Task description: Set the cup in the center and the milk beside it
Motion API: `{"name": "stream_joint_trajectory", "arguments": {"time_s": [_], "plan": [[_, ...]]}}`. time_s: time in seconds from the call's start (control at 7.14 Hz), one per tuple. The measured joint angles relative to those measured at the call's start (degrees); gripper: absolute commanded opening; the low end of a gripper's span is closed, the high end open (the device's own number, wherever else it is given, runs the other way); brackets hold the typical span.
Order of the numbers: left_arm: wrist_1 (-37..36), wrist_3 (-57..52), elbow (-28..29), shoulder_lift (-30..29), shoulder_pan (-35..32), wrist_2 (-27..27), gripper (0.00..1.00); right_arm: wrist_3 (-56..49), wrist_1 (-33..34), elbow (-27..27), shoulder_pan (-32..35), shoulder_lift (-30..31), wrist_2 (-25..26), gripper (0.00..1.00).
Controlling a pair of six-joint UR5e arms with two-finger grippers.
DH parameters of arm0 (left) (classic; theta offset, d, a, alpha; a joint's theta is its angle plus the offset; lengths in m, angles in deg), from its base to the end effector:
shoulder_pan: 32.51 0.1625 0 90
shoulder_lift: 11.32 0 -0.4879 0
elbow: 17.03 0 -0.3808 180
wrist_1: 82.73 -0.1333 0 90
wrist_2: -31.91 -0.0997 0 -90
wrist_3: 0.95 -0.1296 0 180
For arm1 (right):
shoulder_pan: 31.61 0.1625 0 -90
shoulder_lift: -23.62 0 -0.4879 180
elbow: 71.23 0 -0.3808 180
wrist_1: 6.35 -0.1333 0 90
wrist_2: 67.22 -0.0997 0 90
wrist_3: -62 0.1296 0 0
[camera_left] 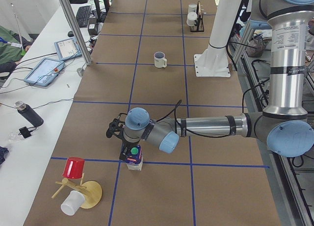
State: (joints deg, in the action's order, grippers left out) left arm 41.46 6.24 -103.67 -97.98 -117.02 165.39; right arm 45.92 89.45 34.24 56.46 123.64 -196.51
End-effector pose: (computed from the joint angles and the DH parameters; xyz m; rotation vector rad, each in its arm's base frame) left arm 0.0022 -0.4836 0.7314 0.3713 0.7895 0.1542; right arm 0.0380 -0.3948 0.7077 0.0789 -0.6839 -0.2998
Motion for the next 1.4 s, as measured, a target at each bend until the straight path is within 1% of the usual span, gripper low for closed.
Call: {"name": "stream_joint_trajectory", "arguments": {"time_s": [0.28,0.42,0.56,0.84,0.98,1.4], "plan": [[0.5,0.8,1.2,0.3,0.9,-0.1,0.98,0.0,0.0,0.0,0.0,0.0,0.1,1.0],[0.5,0.9,1.7,0.3,1.5,-0.1,0.96,0.0,0.0,0.0,0.0,0.0,0.1,1.0],[0.5,0.9,2.0,0.3,1.9,-0.1,0.82,0.0,0.0,0.0,0.0,0.0,0.1,1.0],[0.5,0.9,2.4,0.4,2.3,-0.1,0.21,0.1,-0.1,0.0,-0.1,0.0,0.1,1.0],[0.5,0.8,2.4,0.4,2.4,-0.1,0.0,0.1,-0.1,0.0,-0.1,0.0,0.1,1.0],[0.6,0.7,2.4,0.4,2.4,-0.1,0.0,0.1,-0.2,0.0,-0.1,0.0,0.1,1.0]]}}
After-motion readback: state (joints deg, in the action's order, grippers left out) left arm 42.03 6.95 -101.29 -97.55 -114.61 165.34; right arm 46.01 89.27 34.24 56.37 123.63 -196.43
